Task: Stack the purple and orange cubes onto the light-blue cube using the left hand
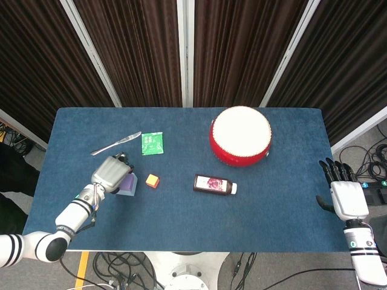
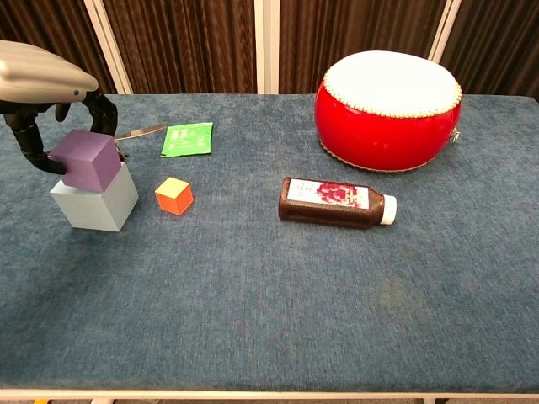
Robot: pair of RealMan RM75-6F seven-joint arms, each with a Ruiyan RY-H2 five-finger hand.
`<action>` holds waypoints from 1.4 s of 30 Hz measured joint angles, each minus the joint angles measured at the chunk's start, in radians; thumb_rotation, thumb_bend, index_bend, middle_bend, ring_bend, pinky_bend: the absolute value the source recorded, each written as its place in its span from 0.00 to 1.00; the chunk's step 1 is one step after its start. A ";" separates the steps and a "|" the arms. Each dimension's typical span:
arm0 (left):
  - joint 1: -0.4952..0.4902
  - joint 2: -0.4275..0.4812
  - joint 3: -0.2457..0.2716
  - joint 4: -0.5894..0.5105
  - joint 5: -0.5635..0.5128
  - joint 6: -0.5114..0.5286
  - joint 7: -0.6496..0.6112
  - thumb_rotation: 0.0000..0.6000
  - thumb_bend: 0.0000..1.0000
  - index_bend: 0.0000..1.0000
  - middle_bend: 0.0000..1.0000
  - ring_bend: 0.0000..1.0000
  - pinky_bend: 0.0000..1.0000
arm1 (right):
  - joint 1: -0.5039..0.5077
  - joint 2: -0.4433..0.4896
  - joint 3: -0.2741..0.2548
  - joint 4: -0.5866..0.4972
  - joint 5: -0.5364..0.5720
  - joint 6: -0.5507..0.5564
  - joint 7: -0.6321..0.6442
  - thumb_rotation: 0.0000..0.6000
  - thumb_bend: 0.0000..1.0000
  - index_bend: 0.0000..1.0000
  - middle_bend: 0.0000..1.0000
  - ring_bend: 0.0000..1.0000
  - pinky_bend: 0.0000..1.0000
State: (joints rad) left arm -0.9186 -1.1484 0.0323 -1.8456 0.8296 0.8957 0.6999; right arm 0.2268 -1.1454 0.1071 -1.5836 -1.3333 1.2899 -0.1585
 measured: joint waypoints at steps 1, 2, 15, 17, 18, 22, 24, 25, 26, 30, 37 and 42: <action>0.002 0.002 0.001 0.003 0.010 -0.004 -0.009 1.00 0.26 0.48 0.50 0.27 0.41 | 0.000 0.000 0.000 -0.001 0.001 0.001 -0.002 1.00 0.20 0.00 0.02 0.00 0.01; 0.003 0.004 0.002 0.007 0.018 -0.007 -0.018 1.00 0.26 0.48 0.50 0.27 0.41 | -0.001 0.001 0.000 -0.003 0.001 0.002 -0.005 1.00 0.20 0.00 0.02 0.00 0.01; 0.031 0.022 -0.005 0.058 0.169 -0.034 -0.140 1.00 0.26 0.48 0.50 0.27 0.41 | -0.001 0.002 0.002 -0.044 0.005 0.017 -0.061 1.00 0.20 0.00 0.02 0.00 0.01; 0.035 0.025 -0.005 0.067 0.180 -0.040 -0.153 1.00 0.26 0.48 0.50 0.27 0.41 | -0.002 0.002 0.001 -0.049 0.006 0.018 -0.068 1.00 0.20 0.00 0.02 0.00 0.01; 0.036 0.026 -0.005 0.071 0.185 -0.045 -0.160 1.00 0.26 0.48 0.50 0.27 0.41 | -0.002 0.002 0.001 -0.051 0.007 0.019 -0.073 1.00 0.20 0.00 0.02 0.00 0.01; 0.041 0.026 -0.004 0.086 0.196 -0.060 -0.178 1.00 0.26 0.48 0.50 0.27 0.41 | -0.002 0.003 0.001 -0.060 0.012 0.021 -0.086 1.00 0.20 0.00 0.02 0.00 0.01; 0.044 0.025 -0.003 0.093 0.199 -0.066 -0.186 1.00 0.26 0.48 0.50 0.27 0.41 | -0.002 0.003 0.002 -0.063 0.014 0.021 -0.092 1.00 0.20 0.00 0.02 0.00 0.01; 0.045 0.025 -0.003 0.095 0.203 -0.066 -0.189 1.00 0.26 0.48 0.50 0.27 0.41 | -0.001 0.003 0.002 -0.065 0.016 0.021 -0.094 1.00 0.20 0.00 0.02 0.00 0.01; 0.046 0.024 -0.004 0.097 0.207 -0.066 -0.190 1.00 0.26 0.48 0.50 0.27 0.41 | -0.001 0.003 0.003 -0.065 0.017 0.020 -0.096 1.00 0.20 0.00 0.02 0.00 0.01; 0.049 0.019 -0.008 0.108 0.223 -0.070 -0.205 1.00 0.26 0.48 0.50 0.27 0.41 | 0.003 0.000 0.003 -0.068 0.022 0.014 -0.104 1.00 0.20 0.00 0.02 0.00 0.01; 0.049 0.004 -0.015 0.138 0.226 -0.089 -0.227 1.00 0.26 0.48 0.50 0.27 0.41 | 0.009 -0.005 0.005 -0.067 0.036 0.004 -0.116 1.00 0.20 0.00 0.02 0.00 0.01; 0.053 -0.003 -0.015 0.156 0.227 -0.094 -0.233 1.00 0.26 0.48 0.50 0.27 0.41 | 0.014 -0.006 0.004 -0.069 0.044 -0.008 -0.122 1.00 0.20 0.00 0.02 0.00 0.01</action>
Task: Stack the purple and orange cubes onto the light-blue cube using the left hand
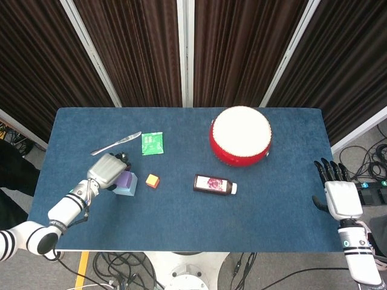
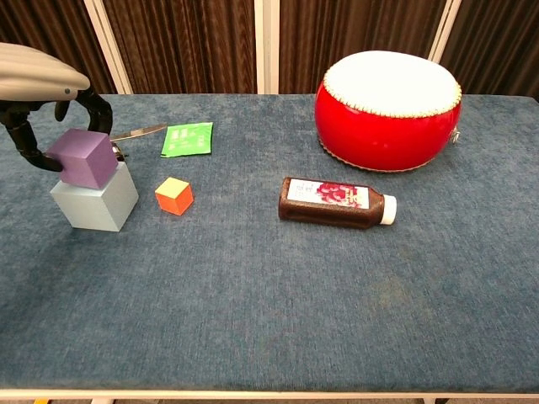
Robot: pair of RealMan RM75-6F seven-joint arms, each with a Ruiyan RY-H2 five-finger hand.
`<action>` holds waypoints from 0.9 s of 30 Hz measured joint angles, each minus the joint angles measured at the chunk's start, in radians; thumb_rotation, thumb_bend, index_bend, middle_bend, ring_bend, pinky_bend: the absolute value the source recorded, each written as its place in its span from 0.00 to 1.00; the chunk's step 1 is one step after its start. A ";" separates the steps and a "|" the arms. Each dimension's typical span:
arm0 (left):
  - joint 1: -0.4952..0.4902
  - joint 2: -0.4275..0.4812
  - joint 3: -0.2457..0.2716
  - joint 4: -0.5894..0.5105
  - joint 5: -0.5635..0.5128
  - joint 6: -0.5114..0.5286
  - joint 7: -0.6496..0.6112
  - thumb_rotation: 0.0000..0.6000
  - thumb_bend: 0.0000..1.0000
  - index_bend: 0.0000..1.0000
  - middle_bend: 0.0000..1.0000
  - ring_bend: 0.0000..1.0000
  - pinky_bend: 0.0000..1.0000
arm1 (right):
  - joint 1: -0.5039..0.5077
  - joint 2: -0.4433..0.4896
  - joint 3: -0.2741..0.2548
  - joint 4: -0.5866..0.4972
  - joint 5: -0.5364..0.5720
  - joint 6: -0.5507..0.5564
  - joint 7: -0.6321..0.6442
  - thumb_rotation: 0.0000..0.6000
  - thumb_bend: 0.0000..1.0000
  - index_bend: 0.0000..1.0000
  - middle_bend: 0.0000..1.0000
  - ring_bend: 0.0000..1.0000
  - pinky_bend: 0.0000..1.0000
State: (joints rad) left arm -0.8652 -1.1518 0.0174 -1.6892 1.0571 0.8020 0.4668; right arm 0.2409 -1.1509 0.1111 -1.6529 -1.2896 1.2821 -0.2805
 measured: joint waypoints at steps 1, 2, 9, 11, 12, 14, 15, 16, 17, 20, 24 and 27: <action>0.001 0.000 0.000 0.002 0.001 0.000 -0.001 1.00 0.26 0.48 0.50 0.27 0.41 | 0.001 0.000 0.000 0.000 0.002 -0.001 -0.001 1.00 0.20 0.00 0.02 0.00 0.01; 0.002 0.000 -0.001 0.002 0.001 0.000 -0.002 1.00 0.26 0.48 0.50 0.27 0.41 | 0.002 0.000 0.001 -0.001 0.003 -0.002 -0.002 1.00 0.20 0.00 0.02 0.00 0.01; 0.006 0.001 -0.001 0.009 0.010 -0.006 -0.010 1.00 0.26 0.48 0.50 0.27 0.41 | 0.005 -0.001 0.000 -0.001 0.008 -0.006 -0.007 1.00 0.20 0.00 0.02 0.00 0.01; 0.007 -0.002 -0.001 0.013 0.010 -0.009 -0.013 1.00 0.26 0.49 0.50 0.27 0.41 | 0.005 -0.002 0.000 -0.001 0.009 -0.007 -0.008 1.00 0.20 0.00 0.02 0.00 0.01; 0.007 -0.004 -0.001 0.016 0.011 -0.010 -0.014 1.00 0.26 0.49 0.50 0.27 0.41 | 0.006 -0.002 0.000 0.000 0.011 -0.008 -0.009 1.00 0.20 0.00 0.02 0.00 0.01; 0.007 -0.006 -0.002 0.020 0.014 -0.012 -0.017 1.00 0.26 0.49 0.50 0.27 0.41 | 0.006 -0.003 -0.001 0.000 0.013 -0.008 -0.011 1.00 0.20 0.00 0.02 0.00 0.01; 0.007 -0.007 -0.003 0.022 0.015 -0.012 -0.020 1.00 0.26 0.49 0.50 0.27 0.41 | 0.007 -0.003 0.000 -0.001 0.014 -0.008 -0.012 1.00 0.20 0.00 0.02 0.00 0.01; 0.008 -0.008 -0.004 0.024 0.016 -0.013 -0.021 1.00 0.26 0.49 0.50 0.27 0.41 | 0.007 -0.003 0.000 -0.002 0.014 -0.008 -0.012 1.00 0.20 0.00 0.02 0.00 0.01; 0.009 -0.007 -0.003 0.023 0.018 -0.012 -0.022 1.00 0.26 0.49 0.50 0.27 0.41 | 0.007 -0.003 0.001 -0.003 0.014 -0.007 -0.013 1.00 0.20 0.00 0.02 0.00 0.01; 0.013 -0.006 -0.003 0.024 0.027 -0.012 -0.030 1.00 0.26 0.48 0.49 0.27 0.40 | 0.008 -0.003 0.001 -0.005 0.014 -0.005 -0.016 1.00 0.20 0.00 0.02 0.00 0.01; 0.019 -0.005 -0.006 0.026 0.035 -0.007 -0.039 1.00 0.26 0.44 0.45 0.27 0.40 | 0.009 -0.003 -0.001 -0.006 0.018 -0.008 -0.018 1.00 0.20 0.00 0.02 0.00 0.01; 0.022 -0.005 -0.009 0.029 0.038 -0.006 -0.047 1.00 0.24 0.37 0.42 0.27 0.40 | 0.009 -0.003 -0.001 -0.005 0.018 -0.008 -0.017 1.00 0.20 0.00 0.02 0.00 0.01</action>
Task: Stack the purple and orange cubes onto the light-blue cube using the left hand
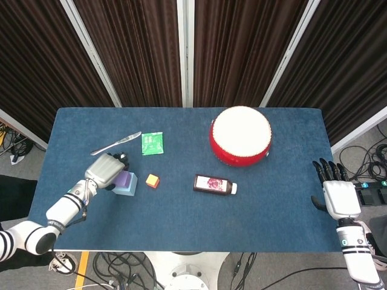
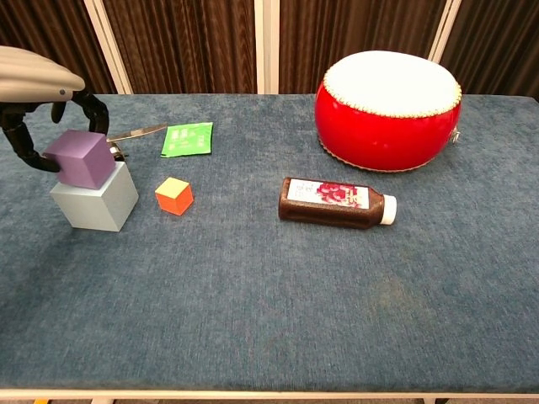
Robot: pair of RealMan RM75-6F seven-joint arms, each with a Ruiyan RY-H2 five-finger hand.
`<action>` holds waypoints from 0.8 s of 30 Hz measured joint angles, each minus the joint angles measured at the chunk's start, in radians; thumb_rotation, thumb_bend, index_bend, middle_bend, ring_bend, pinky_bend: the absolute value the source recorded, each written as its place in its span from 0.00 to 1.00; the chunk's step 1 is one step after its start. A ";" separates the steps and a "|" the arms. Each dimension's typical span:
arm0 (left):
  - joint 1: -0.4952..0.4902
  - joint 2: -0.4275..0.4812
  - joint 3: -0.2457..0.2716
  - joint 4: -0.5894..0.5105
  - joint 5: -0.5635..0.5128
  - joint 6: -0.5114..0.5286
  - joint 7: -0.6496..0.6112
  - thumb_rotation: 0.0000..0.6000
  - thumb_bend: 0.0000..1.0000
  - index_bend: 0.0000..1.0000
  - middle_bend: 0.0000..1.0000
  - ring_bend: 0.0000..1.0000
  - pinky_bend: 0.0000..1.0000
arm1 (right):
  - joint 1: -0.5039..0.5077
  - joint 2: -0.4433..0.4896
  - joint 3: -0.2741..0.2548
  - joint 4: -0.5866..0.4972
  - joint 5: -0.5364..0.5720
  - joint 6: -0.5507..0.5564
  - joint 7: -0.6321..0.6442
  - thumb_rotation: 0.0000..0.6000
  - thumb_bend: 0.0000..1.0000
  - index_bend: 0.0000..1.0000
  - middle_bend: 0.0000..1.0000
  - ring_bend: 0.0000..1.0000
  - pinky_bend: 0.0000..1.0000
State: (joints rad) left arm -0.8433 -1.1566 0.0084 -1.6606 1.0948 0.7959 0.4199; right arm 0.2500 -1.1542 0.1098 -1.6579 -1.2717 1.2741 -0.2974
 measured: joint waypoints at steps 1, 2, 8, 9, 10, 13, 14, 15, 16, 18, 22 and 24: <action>0.000 0.000 -0.001 0.000 0.000 -0.001 -0.003 1.00 0.22 0.35 0.41 0.27 0.40 | 0.000 0.000 0.000 0.000 0.000 0.000 0.000 1.00 0.20 0.00 0.02 0.00 0.01; 0.001 0.000 -0.002 0.001 0.001 -0.001 -0.006 1.00 0.21 0.33 0.39 0.27 0.40 | 0.000 0.000 -0.001 0.001 0.000 0.000 0.000 1.00 0.20 0.00 0.02 0.00 0.01; 0.003 0.000 -0.008 0.002 0.013 -0.005 -0.020 1.00 0.18 0.28 0.34 0.26 0.39 | 0.001 -0.002 -0.002 0.003 0.001 -0.003 0.001 1.00 0.20 0.00 0.02 0.00 0.01; 0.004 0.001 -0.008 0.001 0.013 -0.007 -0.023 1.00 0.18 0.28 0.34 0.26 0.39 | 0.001 -0.002 -0.003 0.003 0.001 -0.003 0.002 1.00 0.20 0.00 0.02 0.00 0.01; 0.004 0.003 -0.009 0.000 0.012 -0.009 -0.026 1.00 0.18 0.28 0.33 0.25 0.39 | 0.001 -0.002 -0.003 0.004 0.001 -0.002 0.003 1.00 0.20 0.00 0.02 0.00 0.01; 0.005 0.016 -0.014 -0.013 0.014 -0.008 -0.035 1.00 0.17 0.27 0.33 0.25 0.38 | 0.000 -0.001 -0.003 0.005 -0.001 0.000 0.008 1.00 0.20 0.00 0.02 0.00 0.01; 0.005 0.022 -0.015 -0.020 0.015 -0.006 -0.035 1.00 0.17 0.27 0.33 0.25 0.38 | 0.000 -0.001 -0.003 0.006 -0.002 0.001 0.009 1.00 0.20 0.00 0.02 0.00 0.01; 0.006 0.030 -0.018 -0.032 0.017 -0.002 -0.034 1.00 0.17 0.27 0.33 0.24 0.38 | -0.001 0.000 -0.003 0.006 -0.003 0.002 0.011 1.00 0.20 0.00 0.02 0.00 0.01; 0.006 0.038 -0.020 -0.043 0.019 0.002 -0.032 1.00 0.17 0.27 0.33 0.24 0.38 | -0.001 0.000 -0.002 0.007 -0.003 0.002 0.013 1.00 0.20 0.00 0.02 0.00 0.01; 0.007 0.056 -0.025 -0.077 0.023 0.017 -0.023 1.00 0.16 0.27 0.33 0.24 0.38 | -0.001 0.001 -0.001 0.008 -0.003 0.003 0.017 1.00 0.20 0.00 0.02 0.00 0.01; 0.007 0.089 -0.040 -0.160 0.019 0.065 0.028 1.00 0.16 0.27 0.33 0.24 0.38 | -0.001 0.004 0.001 0.013 -0.005 0.003 0.032 1.00 0.20 0.00 0.02 0.00 0.01; 0.005 0.099 -0.051 -0.207 0.005 0.096 0.071 1.00 0.16 0.28 0.33 0.24 0.38 | -0.001 0.006 0.002 0.018 -0.007 0.003 0.042 1.00 0.20 0.00 0.02 0.00 0.01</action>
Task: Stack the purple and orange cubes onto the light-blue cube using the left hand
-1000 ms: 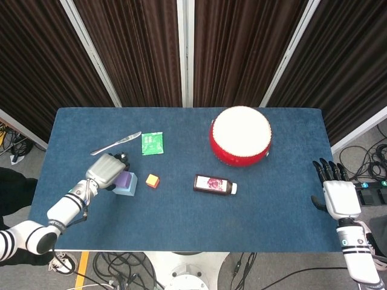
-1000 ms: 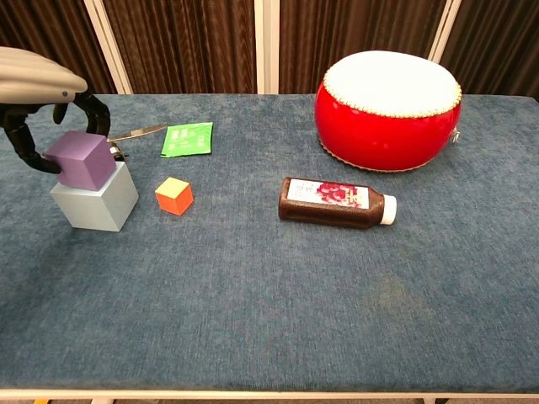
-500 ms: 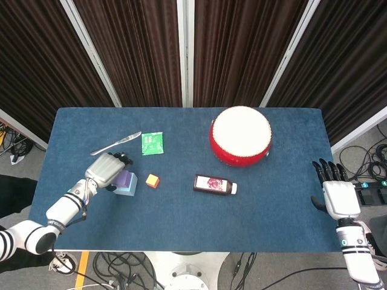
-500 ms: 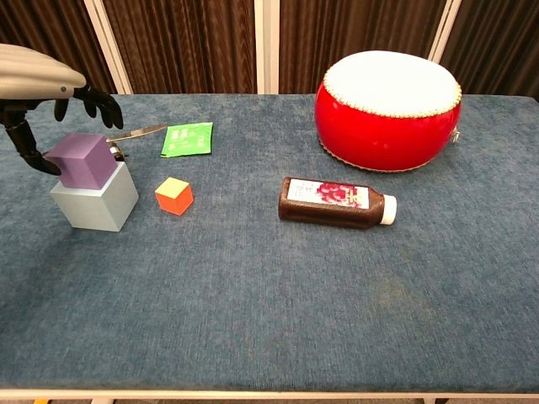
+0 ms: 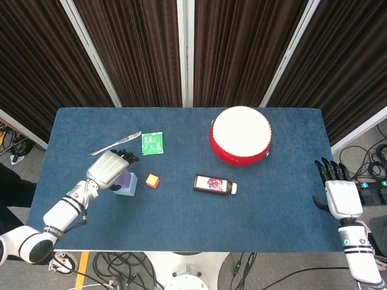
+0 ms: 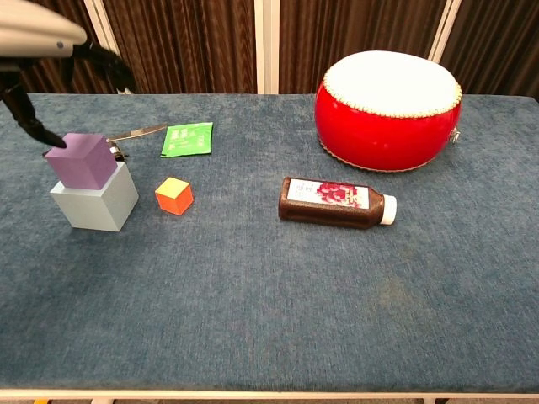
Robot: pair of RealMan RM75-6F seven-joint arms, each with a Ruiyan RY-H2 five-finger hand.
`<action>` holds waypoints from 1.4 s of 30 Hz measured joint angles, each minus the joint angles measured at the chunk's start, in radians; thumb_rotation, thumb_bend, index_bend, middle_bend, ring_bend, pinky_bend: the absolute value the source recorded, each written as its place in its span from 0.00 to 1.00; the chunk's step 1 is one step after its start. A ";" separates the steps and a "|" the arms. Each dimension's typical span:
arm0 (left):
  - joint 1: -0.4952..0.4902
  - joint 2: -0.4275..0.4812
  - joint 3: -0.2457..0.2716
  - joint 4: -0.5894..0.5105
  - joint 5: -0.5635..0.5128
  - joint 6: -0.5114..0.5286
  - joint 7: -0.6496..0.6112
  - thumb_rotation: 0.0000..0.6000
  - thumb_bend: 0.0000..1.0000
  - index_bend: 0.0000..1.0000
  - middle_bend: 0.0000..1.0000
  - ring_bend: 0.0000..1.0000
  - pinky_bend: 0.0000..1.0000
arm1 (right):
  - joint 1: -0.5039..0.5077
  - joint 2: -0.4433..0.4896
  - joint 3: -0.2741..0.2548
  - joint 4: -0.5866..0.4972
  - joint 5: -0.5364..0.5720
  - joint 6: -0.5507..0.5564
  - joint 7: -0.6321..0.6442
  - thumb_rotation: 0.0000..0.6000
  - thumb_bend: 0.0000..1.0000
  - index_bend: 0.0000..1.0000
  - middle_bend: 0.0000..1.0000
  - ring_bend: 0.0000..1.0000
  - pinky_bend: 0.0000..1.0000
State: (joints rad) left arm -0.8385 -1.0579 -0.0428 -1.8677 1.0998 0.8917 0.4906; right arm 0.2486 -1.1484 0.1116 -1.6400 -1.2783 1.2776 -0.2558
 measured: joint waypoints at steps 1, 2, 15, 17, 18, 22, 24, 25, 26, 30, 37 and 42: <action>-0.002 0.001 -0.003 -0.018 -0.008 0.010 0.020 1.00 0.16 0.28 0.33 0.24 0.38 | 0.000 0.001 0.000 0.003 0.000 0.000 0.004 1.00 0.20 0.00 0.02 0.00 0.01; -0.004 0.000 -0.005 -0.033 -0.015 0.018 0.042 1.00 0.16 0.28 0.33 0.24 0.39 | 0.000 0.002 0.001 0.005 0.000 -0.002 0.008 1.00 0.20 0.00 0.02 0.00 0.01; -0.088 -0.244 0.023 0.027 -0.116 0.015 0.278 1.00 0.17 0.31 0.35 0.24 0.39 | -0.009 0.023 0.009 0.015 -0.008 0.011 0.065 1.00 0.20 0.00 0.02 0.00 0.01; -0.100 -0.282 0.028 0.067 -0.132 0.007 0.293 1.00 0.17 0.32 0.35 0.24 0.39 | -0.011 0.024 0.008 0.022 -0.006 0.007 0.073 1.00 0.20 0.00 0.02 0.00 0.01; -0.107 -0.304 0.031 0.092 -0.141 0.003 0.301 1.00 0.17 0.32 0.35 0.24 0.39 | -0.011 0.024 0.007 0.027 -0.004 0.003 0.078 1.00 0.20 0.00 0.02 0.00 0.01; -0.122 -0.351 0.039 0.162 -0.155 -0.005 0.318 1.00 0.17 0.33 0.36 0.24 0.39 | -0.010 0.022 0.007 0.044 0.000 -0.008 0.095 1.00 0.20 0.00 0.02 0.00 0.01; -0.129 -0.369 0.046 0.200 -0.153 -0.007 0.330 1.00 0.17 0.33 0.36 0.24 0.39 | -0.009 0.020 0.008 0.053 0.001 -0.012 0.104 1.00 0.20 0.00 0.02 0.00 0.01; -0.131 -0.376 0.050 0.217 -0.150 -0.008 0.335 1.00 0.17 0.33 0.36 0.24 0.39 | -0.009 0.019 0.008 0.056 0.002 -0.015 0.107 1.00 0.20 0.00 0.02 0.00 0.01; -0.133 -0.383 0.054 0.234 -0.147 -0.009 0.341 1.00 0.17 0.34 0.36 0.24 0.39 | -0.008 0.018 0.008 0.059 0.003 -0.017 0.109 1.00 0.20 0.00 0.02 0.00 0.00; -0.139 -0.415 0.066 0.300 -0.134 -0.019 0.345 1.00 0.17 0.35 0.36 0.25 0.39 | -0.005 0.012 0.007 0.067 0.008 -0.028 0.110 1.00 0.20 0.00 0.02 0.00 0.00; -0.138 -0.443 0.074 0.375 -0.112 -0.044 0.305 1.00 0.17 0.36 0.38 0.25 0.40 | -0.001 0.013 0.010 0.058 0.012 -0.029 0.096 1.00 0.20 0.00 0.02 0.00 0.00; -0.136 -0.457 0.070 0.415 -0.094 -0.064 0.258 1.00 0.17 0.37 0.39 0.26 0.40 | -0.001 0.014 0.011 0.053 0.019 -0.030 0.087 1.00 0.20 0.00 0.02 0.00 0.00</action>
State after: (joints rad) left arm -0.9745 -1.5146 0.0274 -1.4528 1.0061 0.8273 0.7483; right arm 0.2473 -1.1348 0.1228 -1.5872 -1.2589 1.2479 -0.1688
